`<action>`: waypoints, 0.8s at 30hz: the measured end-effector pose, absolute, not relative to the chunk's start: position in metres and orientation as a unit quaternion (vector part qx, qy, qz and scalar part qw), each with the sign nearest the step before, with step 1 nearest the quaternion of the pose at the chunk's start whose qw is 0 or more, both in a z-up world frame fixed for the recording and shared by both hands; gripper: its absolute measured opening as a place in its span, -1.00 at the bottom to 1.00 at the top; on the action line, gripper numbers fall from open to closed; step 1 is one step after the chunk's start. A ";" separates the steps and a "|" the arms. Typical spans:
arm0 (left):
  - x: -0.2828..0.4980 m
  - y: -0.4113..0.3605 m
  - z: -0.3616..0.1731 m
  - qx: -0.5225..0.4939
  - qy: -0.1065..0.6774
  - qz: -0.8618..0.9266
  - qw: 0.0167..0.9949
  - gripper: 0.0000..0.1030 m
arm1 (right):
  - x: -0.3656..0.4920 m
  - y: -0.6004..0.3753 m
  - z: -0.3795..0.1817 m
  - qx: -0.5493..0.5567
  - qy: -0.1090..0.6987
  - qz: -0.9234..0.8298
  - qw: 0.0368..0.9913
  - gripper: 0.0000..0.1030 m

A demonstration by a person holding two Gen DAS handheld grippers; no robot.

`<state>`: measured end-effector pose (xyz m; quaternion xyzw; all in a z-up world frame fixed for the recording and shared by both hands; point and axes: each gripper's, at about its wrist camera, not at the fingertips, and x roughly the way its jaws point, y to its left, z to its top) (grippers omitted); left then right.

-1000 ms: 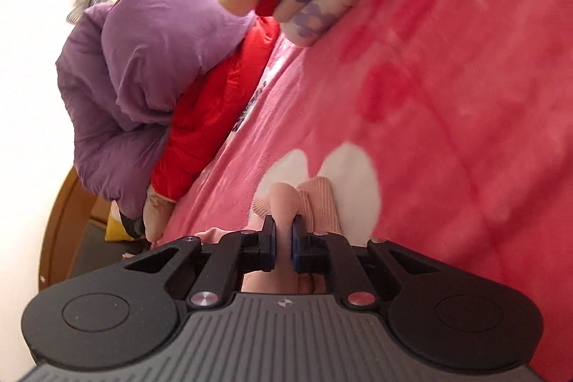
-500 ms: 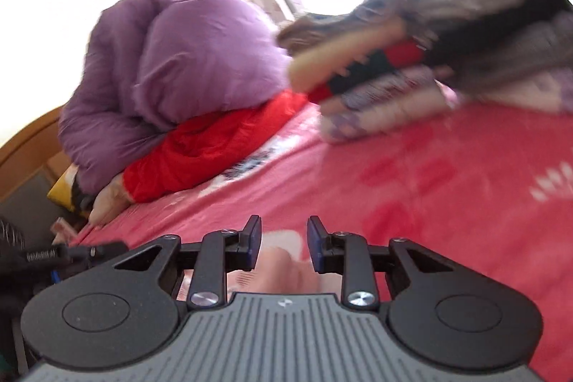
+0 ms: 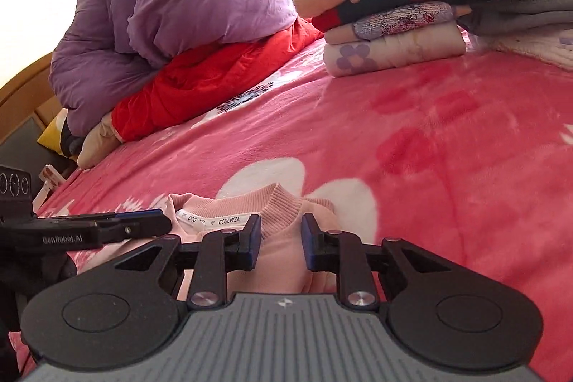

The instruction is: Fold clothes

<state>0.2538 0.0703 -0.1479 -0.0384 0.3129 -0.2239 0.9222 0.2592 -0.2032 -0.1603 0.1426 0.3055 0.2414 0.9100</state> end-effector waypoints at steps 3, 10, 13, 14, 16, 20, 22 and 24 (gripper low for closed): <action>0.242 0.071 -0.136 -0.030 0.287 -0.220 0.932 -0.22 | 0.255 -0.205 -0.164 0.140 0.304 0.240 0.911 -0.54; 0.179 0.072 -0.090 -0.013 0.219 -0.220 0.950 -0.13 | 0.201 -0.212 -0.136 0.142 0.236 0.234 0.933 -0.42; 0.154 0.059 -0.096 0.025 0.245 -0.240 0.939 -0.09 | 0.171 -0.199 -0.119 0.073 0.203 0.262 0.941 -0.42; 0.150 0.053 -0.100 0.040 0.253 -0.243 0.936 -0.09 | 0.163 -0.194 -0.116 0.053 0.195 0.274 0.940 -0.42; 0.149 0.043 -0.111 0.058 0.265 -0.244 0.931 -0.08 | 0.150 -0.185 -0.116 0.021 0.191 0.287 0.938 -0.43; 0.157 0.035 -0.131 0.091 0.280 -0.237 0.926 -0.07 | 0.147 -0.175 -0.134 -0.024 0.236 0.278 0.931 -0.43; 0.162 0.031 -0.139 0.109 0.289 -0.234 0.922 -0.07 | 0.154 -0.181 -0.142 -0.005 0.259 0.273 0.927 -0.43; 0.169 0.034 -0.145 0.098 0.299 -0.232 0.920 -0.02 | 0.160 -0.187 -0.147 0.014 0.275 0.270 0.923 -0.47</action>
